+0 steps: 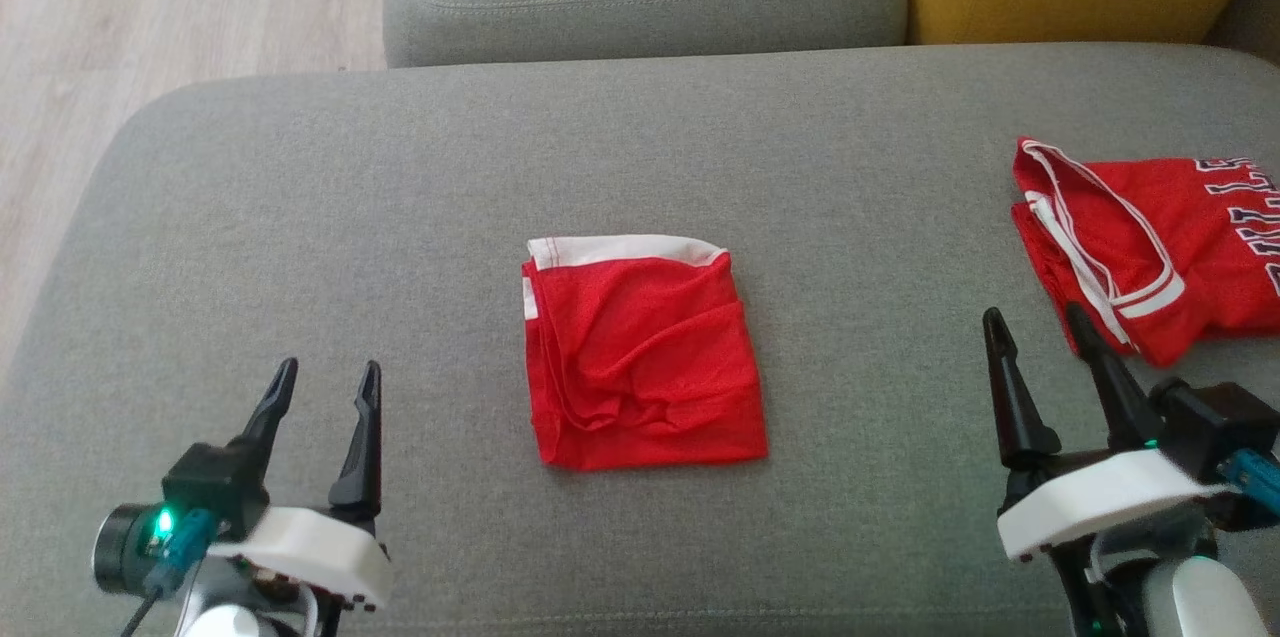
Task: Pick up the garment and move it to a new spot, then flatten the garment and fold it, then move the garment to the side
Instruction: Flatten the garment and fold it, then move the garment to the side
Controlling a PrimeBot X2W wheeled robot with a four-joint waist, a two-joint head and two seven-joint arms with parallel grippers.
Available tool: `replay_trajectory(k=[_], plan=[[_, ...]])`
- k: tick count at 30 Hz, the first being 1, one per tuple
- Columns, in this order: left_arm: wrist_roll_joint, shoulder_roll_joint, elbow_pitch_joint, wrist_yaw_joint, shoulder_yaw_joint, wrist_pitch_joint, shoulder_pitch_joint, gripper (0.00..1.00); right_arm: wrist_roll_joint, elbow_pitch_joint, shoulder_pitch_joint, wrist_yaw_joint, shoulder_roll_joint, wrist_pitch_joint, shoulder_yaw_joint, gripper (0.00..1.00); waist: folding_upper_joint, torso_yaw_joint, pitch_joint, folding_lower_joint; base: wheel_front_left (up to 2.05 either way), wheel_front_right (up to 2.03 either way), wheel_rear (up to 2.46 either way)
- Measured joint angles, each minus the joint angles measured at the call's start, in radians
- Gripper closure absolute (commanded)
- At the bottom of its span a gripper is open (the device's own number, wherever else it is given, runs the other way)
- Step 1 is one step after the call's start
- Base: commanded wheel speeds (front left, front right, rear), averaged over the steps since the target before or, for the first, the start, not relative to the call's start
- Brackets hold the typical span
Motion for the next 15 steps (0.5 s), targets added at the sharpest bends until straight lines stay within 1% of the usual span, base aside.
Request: replay_trajectory(k=[2,11,15], plan=[[-0.005,0.003,-0.006,0.007,0.0,0.009,0.004,0.0,-0.008,-0.001,0.0,0.0,0.0,0.0,-0.004,0.0,0.0,0.0,-0.002,0.0,0.0,0.0,0.0],[-0.01,0.012,-0.022,0.009,0.0,0.018,0.008,0.0,-0.015,-0.002,0.0,0.0,0.006,0.009,-0.007,0.0,0.0,0.001,-0.003,0.0,0.0,0.0,0.0],[-0.01,0.013,-0.024,0.016,-0.001,0.02,0.008,0.0,-0.024,-0.001,0.0,0.0,0.008,0.01,-0.008,0.0,0.0,0.002,-0.002,0.0,0.0,0.0,0.0]])
